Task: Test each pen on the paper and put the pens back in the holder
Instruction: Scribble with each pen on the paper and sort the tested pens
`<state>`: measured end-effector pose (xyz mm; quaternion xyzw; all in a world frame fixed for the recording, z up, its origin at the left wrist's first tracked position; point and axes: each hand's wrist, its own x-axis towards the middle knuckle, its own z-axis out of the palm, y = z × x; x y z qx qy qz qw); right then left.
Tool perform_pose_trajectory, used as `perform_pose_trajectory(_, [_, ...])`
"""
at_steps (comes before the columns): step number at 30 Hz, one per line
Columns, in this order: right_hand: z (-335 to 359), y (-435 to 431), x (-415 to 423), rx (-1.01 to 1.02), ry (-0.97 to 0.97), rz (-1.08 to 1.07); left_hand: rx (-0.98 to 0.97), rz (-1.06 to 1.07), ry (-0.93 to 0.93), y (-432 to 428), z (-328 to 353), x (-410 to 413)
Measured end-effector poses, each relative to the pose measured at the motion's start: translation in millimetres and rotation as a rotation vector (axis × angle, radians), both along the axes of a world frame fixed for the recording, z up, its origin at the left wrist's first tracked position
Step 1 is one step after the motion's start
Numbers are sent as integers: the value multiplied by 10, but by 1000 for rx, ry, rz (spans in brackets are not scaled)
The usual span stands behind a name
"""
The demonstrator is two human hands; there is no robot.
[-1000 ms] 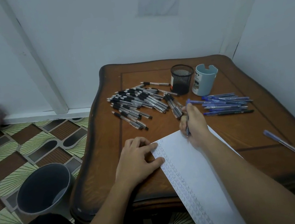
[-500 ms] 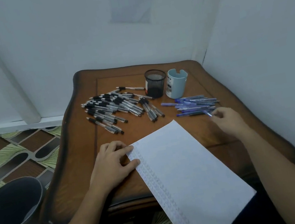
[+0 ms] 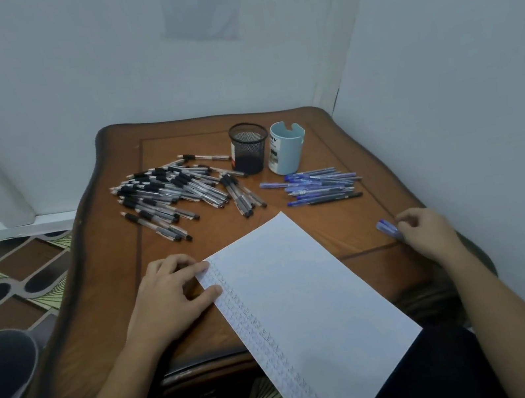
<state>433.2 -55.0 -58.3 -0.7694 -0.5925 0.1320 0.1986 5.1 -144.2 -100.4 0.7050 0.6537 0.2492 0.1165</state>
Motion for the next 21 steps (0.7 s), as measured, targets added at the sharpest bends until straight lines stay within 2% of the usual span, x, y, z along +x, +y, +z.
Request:
perform_pose_trajectory(4, [111, 205, -421, 130, -163, 88, -19, -4, 1, 9, 1, -2])
perform_pose_trajectory(8, [100, 500, -932, 72, -258, 254, -33, -10, -7, -5, 8, -4])
perform_pose_trajectory(12, [39, 624, -1076, 13, -238, 205, -40, -10, -6, -16, 12, -12])
perform_pose_trajectory(17, [35, 630, -1080, 41, -244, 225, -41, -10, -16, -13, 27, -17])
perform_pose_trajectory(21, [60, 617, -1078, 12, -354, 300, -40, -7, -16, -11, 16, -16])
